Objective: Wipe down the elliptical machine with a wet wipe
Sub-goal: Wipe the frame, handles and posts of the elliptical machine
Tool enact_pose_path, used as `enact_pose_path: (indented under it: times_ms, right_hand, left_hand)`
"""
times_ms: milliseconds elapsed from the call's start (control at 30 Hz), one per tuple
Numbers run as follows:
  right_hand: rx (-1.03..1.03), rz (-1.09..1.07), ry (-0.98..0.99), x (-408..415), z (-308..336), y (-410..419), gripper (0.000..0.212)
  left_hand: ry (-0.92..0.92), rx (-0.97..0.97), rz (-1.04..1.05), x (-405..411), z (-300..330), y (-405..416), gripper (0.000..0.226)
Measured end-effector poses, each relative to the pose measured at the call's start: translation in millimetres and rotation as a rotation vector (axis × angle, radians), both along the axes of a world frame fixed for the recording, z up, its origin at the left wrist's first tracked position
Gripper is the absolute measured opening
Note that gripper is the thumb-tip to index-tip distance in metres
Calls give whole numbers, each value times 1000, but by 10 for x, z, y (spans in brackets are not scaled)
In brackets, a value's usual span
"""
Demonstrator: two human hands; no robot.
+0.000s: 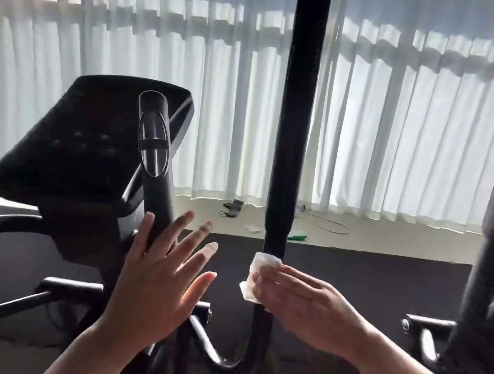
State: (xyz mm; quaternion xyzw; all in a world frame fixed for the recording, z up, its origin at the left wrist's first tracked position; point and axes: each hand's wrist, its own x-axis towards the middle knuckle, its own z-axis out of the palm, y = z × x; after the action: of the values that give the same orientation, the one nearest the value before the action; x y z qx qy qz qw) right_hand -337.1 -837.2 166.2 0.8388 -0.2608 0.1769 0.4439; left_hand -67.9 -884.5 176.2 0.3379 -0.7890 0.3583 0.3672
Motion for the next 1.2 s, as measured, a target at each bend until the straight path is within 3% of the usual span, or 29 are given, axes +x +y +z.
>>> enact_pose_path:
  times_ms: [100, 200, 333, 467, 600, 733, 800, 900, 967, 1033, 1100, 1200]
  right_hand:
    - [-84, 63, -114, 60, 485, 5, 25]
    - [-144, -14, -91, 27, 719, -33, 24]
    - [33, -13, -184, -19, -6, 30, 32]
    - [235, 16, -115, 28, -939, 112, 30]
    - [260, 57, -99, 50, -918, 174, 23]
    - [73, 68, -311, 29, -272, 149, 10]
    - [-1, 63, -519, 52, -70, 98, 9]
    - [25, 120, -812, 232, -257, 8, 17]
    - [100, 128, -870, 350, -672, 24, 21]
    - [146, 102, -753, 333, -1123, 99, 22]
    - [174, 79, -485, 247, -1370, 144, 17]
    - [155, 63, -171, 117, -1135, 130, 18]
  left_hand:
    - [17, -37, -22, -4, 13, -9, 49]
    - [11, -63, -29, 5, 20, -4, 42]
    - [0, -42, -14, 24, -47, 6, 41]
    - [-11, -46, -11, 44, -124, 0, 38]
    - [-3, -62, -7, 37, -129, -12, 35]
    - [4, -62, 5, 22, -146, -7, 33]
    - [3, -63, 12, 21, -150, -9, 32]
    - [-15, -68, 15, 34, -140, -8, 31]
    - [-32, -60, 18, 42, -160, 13, 31]
    - [-40, -33, 13, 39, -275, 74, 33]
    - [-37, 26, -15, 22, -517, 178, 33]
    - [-16, 213, -91, -5, -1045, 320, 34]
